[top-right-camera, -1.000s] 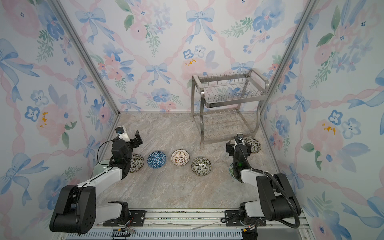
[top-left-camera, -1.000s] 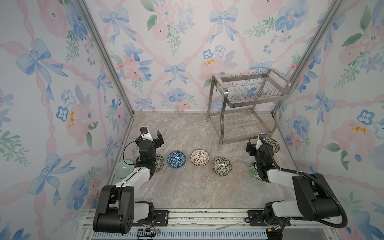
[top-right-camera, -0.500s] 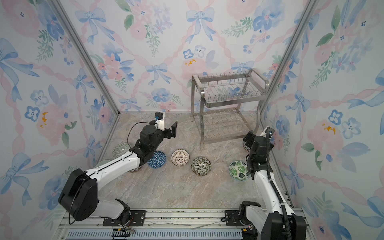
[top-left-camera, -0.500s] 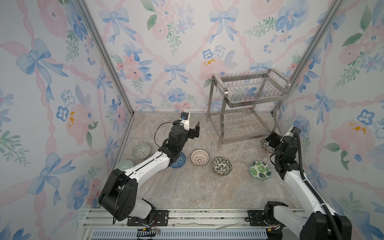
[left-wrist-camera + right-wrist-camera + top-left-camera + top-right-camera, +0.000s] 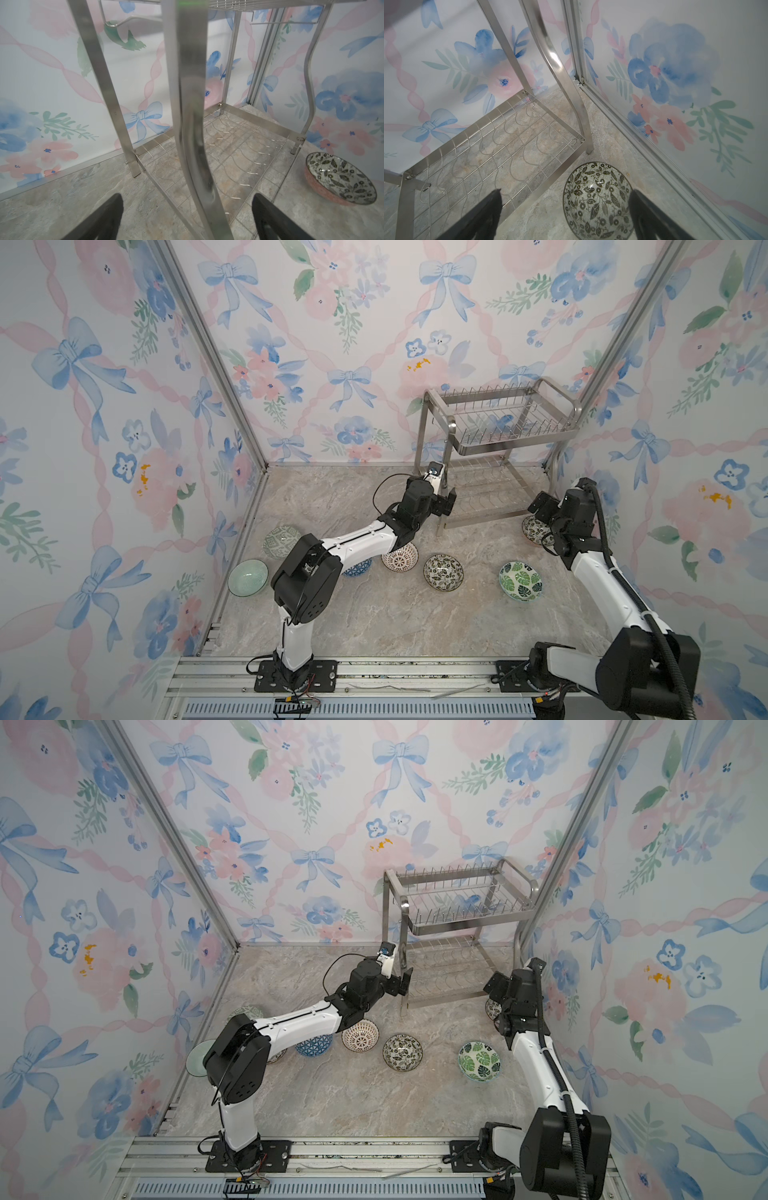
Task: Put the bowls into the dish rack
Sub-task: 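Raise both arms and reach toward the nearer legs of the steel rack, then close the left gripper on one rack leg while the right gripper grips another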
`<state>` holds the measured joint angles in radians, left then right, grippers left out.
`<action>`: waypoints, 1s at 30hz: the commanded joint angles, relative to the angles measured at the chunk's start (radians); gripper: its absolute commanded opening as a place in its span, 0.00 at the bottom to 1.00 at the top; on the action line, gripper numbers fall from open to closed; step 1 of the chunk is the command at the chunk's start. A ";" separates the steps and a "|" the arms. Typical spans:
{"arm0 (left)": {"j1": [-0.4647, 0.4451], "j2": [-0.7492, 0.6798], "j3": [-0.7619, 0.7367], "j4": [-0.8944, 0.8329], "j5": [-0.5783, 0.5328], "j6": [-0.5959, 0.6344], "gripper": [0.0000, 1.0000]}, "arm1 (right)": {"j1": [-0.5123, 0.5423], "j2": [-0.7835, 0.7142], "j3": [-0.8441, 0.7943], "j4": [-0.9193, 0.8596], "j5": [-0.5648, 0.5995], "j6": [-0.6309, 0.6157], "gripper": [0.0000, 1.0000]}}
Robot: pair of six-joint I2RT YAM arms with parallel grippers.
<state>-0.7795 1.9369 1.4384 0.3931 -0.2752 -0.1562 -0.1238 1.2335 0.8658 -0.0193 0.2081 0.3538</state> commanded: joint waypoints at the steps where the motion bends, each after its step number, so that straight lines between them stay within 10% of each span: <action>1: -0.003 0.072 0.093 -0.001 -0.032 -0.096 0.97 | -0.005 0.021 0.011 -0.006 -0.013 0.022 0.96; 19: 0.049 0.141 0.154 -0.001 0.004 -0.178 0.30 | -0.101 0.296 0.227 0.054 -0.006 0.002 0.96; 30: 0.100 0.070 0.077 -0.001 0.042 -0.204 0.25 | -0.117 0.475 0.334 0.216 -0.015 -0.108 0.96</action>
<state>-0.7181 2.0502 1.5440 0.4126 -0.2024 -0.3614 -0.2298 1.6829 1.1435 0.1295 0.2031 0.2947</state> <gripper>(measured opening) 0.251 0.965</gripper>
